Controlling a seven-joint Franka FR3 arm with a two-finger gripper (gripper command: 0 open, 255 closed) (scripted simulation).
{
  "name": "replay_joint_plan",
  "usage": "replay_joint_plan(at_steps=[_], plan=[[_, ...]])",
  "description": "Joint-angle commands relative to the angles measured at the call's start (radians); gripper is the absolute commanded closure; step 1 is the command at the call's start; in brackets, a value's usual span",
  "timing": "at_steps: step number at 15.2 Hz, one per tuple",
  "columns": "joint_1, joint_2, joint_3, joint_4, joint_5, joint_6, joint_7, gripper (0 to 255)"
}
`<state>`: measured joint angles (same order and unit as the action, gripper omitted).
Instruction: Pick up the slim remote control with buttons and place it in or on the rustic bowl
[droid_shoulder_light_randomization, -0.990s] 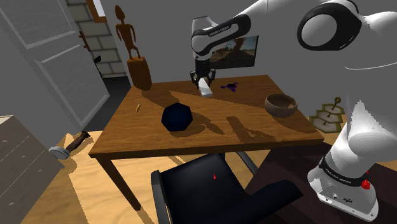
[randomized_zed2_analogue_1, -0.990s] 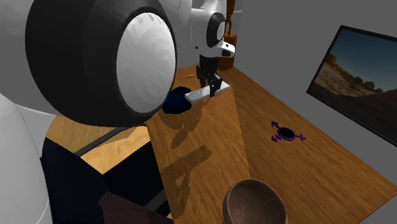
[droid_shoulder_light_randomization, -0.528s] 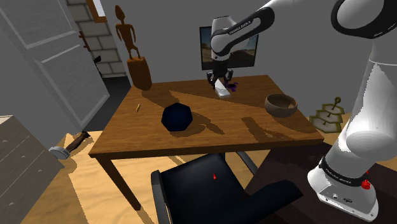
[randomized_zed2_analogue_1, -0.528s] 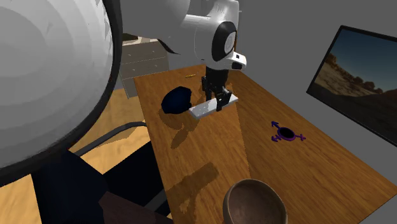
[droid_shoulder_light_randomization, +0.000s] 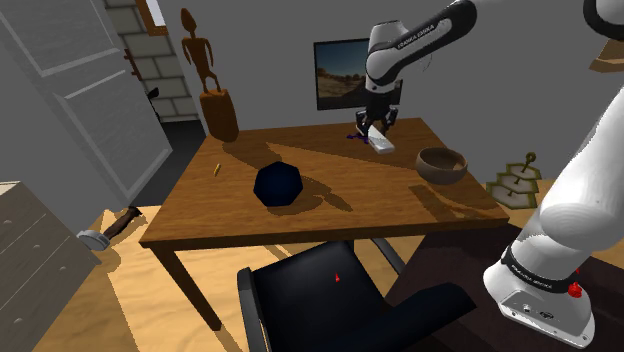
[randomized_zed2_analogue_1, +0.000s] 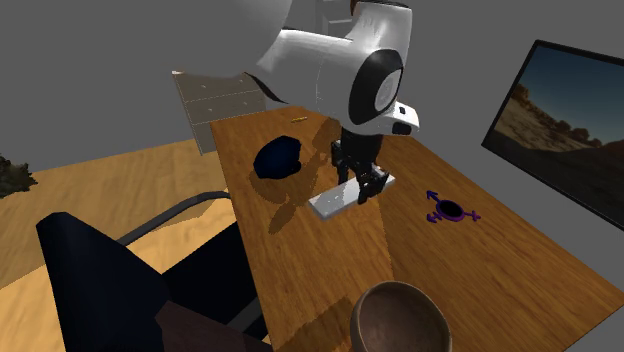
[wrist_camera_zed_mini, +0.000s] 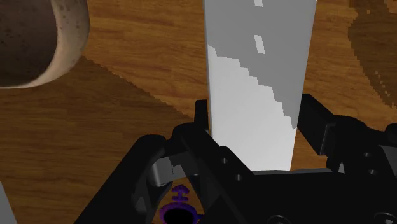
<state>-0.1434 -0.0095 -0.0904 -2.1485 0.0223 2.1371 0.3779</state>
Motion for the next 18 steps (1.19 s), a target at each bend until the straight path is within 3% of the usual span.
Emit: replay_joint_plan(at_steps=[1, 10, 18], plan=[[-0.018, -0.057, -0.018, -0.068, -0.007, 0.011, -0.033, 255], [-0.112, -0.264, -0.121, -0.279, -0.067, 0.017, -0.190, 255], [-0.217, -0.403, -0.235, -0.389, -0.153, -0.006, -0.344, 255]])
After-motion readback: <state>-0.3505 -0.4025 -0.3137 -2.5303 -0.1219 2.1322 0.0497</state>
